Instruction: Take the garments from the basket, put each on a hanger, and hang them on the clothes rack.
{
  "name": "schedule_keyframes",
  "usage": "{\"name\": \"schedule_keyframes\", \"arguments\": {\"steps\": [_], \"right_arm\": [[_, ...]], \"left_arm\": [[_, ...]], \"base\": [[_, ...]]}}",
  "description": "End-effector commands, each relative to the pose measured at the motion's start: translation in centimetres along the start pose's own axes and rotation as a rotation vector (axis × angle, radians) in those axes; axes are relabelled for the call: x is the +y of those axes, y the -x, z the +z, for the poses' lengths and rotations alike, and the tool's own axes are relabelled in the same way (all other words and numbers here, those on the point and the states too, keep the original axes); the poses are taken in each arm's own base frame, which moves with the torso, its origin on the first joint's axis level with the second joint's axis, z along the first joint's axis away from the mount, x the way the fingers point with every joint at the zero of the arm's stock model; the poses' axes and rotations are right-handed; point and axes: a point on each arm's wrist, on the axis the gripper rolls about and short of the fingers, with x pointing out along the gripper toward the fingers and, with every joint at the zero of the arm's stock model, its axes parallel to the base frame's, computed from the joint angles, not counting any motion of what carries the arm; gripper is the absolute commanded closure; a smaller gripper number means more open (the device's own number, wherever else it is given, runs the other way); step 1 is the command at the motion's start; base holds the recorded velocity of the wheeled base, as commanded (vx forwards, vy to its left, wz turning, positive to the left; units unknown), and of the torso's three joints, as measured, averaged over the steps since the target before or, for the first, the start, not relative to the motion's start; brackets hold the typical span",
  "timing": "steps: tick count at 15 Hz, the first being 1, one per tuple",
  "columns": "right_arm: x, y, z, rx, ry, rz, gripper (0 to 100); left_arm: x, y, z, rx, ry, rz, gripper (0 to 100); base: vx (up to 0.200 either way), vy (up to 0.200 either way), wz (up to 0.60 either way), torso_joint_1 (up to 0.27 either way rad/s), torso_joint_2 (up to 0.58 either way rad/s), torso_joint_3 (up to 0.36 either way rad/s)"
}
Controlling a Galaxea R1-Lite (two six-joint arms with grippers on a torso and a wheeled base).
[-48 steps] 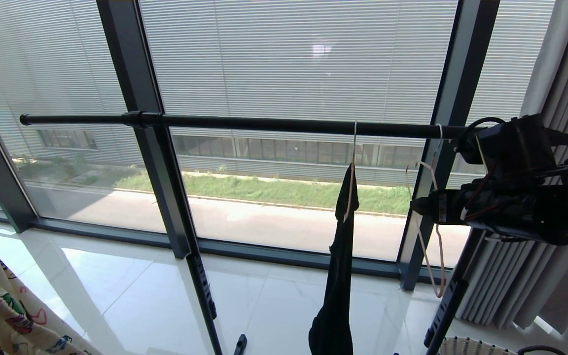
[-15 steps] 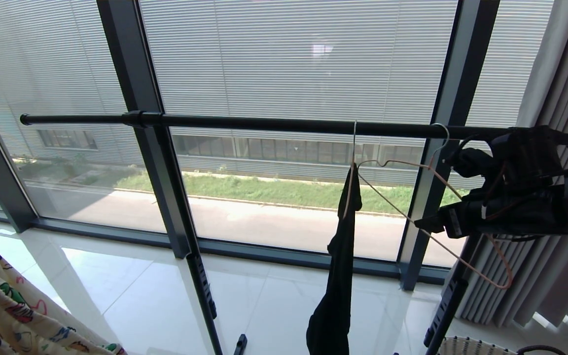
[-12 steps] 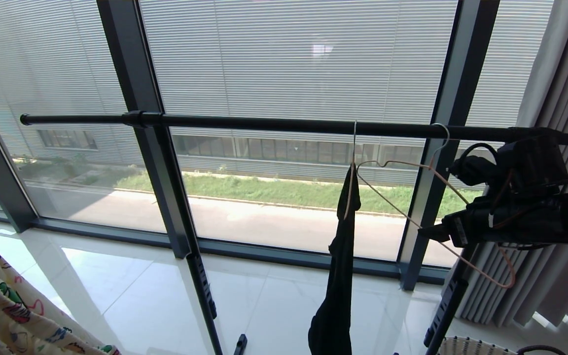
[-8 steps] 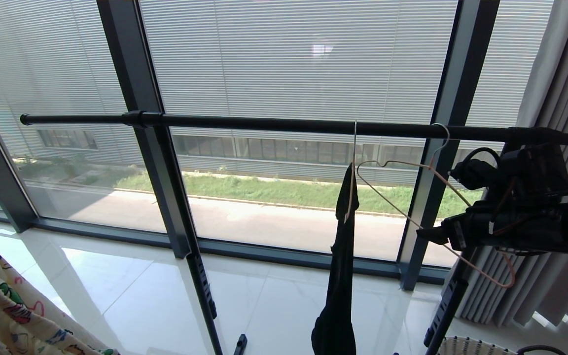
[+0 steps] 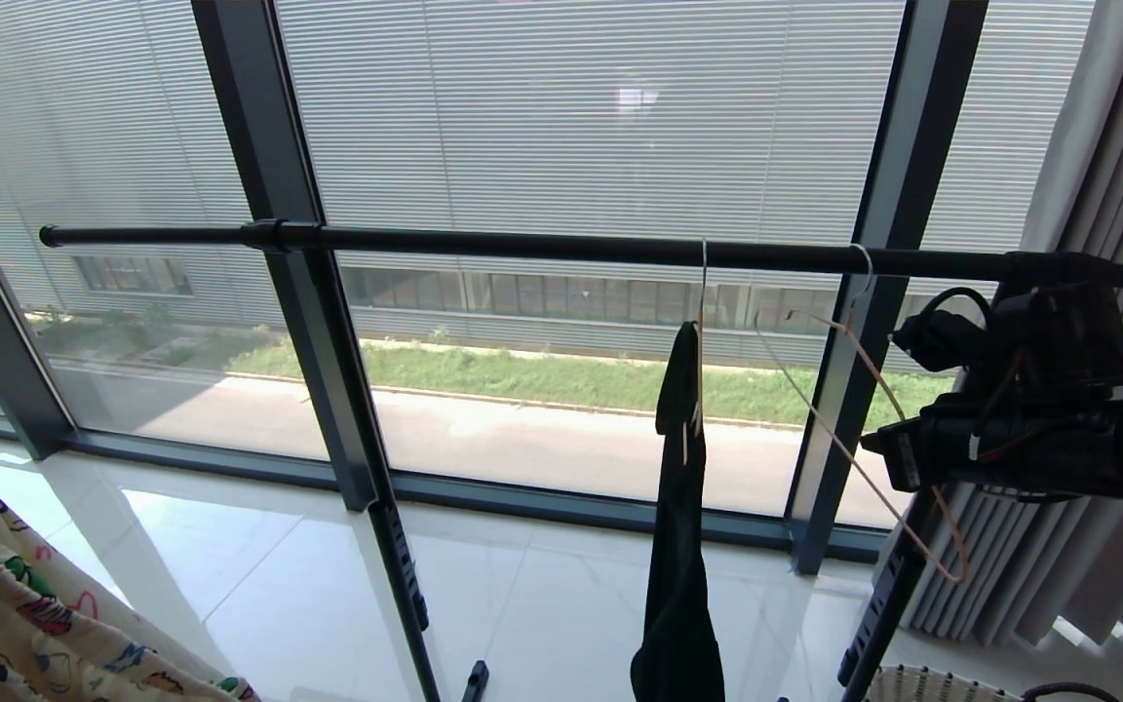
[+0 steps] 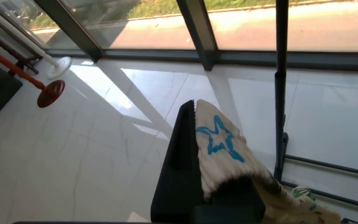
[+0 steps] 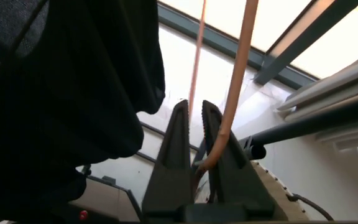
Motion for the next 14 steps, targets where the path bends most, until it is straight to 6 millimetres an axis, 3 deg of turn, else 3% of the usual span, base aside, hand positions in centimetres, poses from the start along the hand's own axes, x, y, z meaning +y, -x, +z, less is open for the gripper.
{"name": "schedule_keyframes", "arguments": {"steps": [1,6,9,14], "right_arm": [[0.0,0.0,0.0,-0.005,-0.001,-0.001,100],[0.0,0.4,0.3,-0.03,-0.003,-0.01,100],[-0.1,1.4,1.2,-0.16,-0.002,-0.036,100],[-0.1,3.0,-0.2,-0.256,-0.011,-0.115,100]], "left_arm": [[0.0,0.0,0.0,0.002,-0.001,0.0,100],[0.0,0.0,0.0,-0.001,0.002,-0.001,100],[0.1,0.2,-0.1,-0.005,0.011,0.002,100],[0.3,0.5,-0.2,-0.016,0.02,0.004,100]], "base": [[0.0,0.0,0.0,0.0,0.0,0.0],[0.0,0.0,0.0,0.0,0.0,0.0],[0.0,0.0,0.0,0.0,0.0,0.0],[0.0,0.0,0.0,0.0,0.0,0.0]]}}
